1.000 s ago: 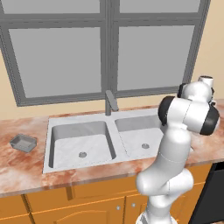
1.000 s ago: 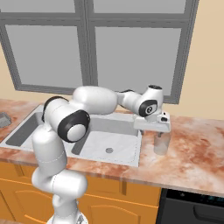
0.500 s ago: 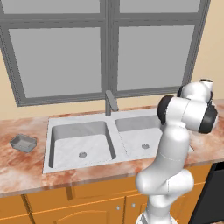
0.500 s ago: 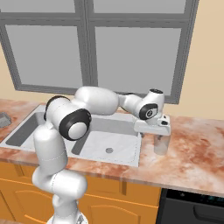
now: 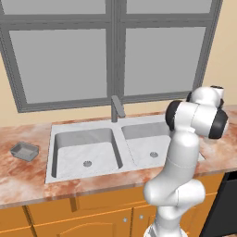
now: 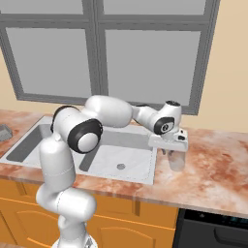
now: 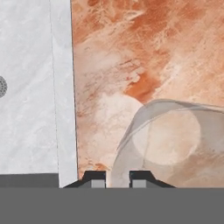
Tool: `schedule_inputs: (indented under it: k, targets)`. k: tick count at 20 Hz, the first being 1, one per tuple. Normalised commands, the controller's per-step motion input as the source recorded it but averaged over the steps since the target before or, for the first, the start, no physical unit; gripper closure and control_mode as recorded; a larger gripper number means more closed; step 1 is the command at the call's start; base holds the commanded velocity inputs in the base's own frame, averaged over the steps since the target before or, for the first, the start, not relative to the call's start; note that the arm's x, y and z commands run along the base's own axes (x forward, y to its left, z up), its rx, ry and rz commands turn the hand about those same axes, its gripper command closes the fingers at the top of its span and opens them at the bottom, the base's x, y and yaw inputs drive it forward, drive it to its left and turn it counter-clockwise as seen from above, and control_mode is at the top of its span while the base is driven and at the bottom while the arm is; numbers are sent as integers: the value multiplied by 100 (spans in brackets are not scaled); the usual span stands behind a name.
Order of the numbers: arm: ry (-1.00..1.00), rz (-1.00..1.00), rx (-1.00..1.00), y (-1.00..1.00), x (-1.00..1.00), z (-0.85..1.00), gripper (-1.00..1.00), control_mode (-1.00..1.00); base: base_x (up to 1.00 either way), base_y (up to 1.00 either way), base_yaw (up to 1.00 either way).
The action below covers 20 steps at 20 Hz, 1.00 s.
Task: Place the tupperware in the left basin and the glass cup in the right basin of the sink.
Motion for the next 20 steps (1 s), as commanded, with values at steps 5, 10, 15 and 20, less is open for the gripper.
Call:
schedule_inputs:
  k: [5, 10, 15, 20]
  targets:
    - [4, 0, 2, 1, 20, 4, 100, -100, 0, 0, 0]
    - [11, 1, 0, 29, 0, 40, 100, -100, 0, 0, 0]
    - [12, 6, -1, 62, -2, 56, 100, -100, 0, 0, 0]
    - [1, 6, 0, 69, 3, 5, 100, -100, 0, 0, 0]
